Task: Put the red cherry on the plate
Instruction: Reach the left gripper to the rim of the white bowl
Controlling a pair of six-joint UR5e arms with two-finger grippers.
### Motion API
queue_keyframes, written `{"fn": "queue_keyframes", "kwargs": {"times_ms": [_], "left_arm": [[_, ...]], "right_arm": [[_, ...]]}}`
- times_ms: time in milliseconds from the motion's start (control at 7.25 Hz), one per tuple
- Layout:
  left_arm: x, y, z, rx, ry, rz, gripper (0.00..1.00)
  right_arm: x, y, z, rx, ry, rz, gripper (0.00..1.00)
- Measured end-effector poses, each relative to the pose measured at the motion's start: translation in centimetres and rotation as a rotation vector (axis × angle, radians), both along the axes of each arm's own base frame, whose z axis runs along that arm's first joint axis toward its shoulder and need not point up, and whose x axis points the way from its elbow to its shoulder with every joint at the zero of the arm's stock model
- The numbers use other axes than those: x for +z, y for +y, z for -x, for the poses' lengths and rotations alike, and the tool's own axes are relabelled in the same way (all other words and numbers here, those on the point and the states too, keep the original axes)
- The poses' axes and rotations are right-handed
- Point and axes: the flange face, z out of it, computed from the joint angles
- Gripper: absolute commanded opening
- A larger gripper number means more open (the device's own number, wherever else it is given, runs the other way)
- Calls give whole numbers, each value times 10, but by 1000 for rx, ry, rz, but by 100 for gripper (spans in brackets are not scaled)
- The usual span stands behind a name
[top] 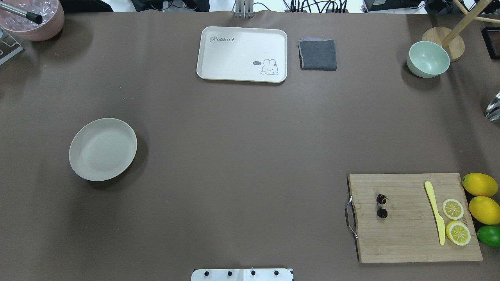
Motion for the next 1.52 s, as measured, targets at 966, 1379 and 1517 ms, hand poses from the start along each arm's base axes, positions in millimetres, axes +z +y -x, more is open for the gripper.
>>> {"fn": "queue_keyframes", "kwargs": {"times_ms": [966, 1379, 1517], "left_arm": [[-24, 34, -261, -55, 171, 59, 88], [-18, 54, -301, -19, 142, 33, 50], [-16, 56, -301, -14, 139, 35, 21]], "right_arm": [[-3, -2, 1, 15, -6, 12, 100], [-8, -3, 1, 16, -22, 4, 100], [-12, -2, 2, 16, -23, 0, 100]]}}
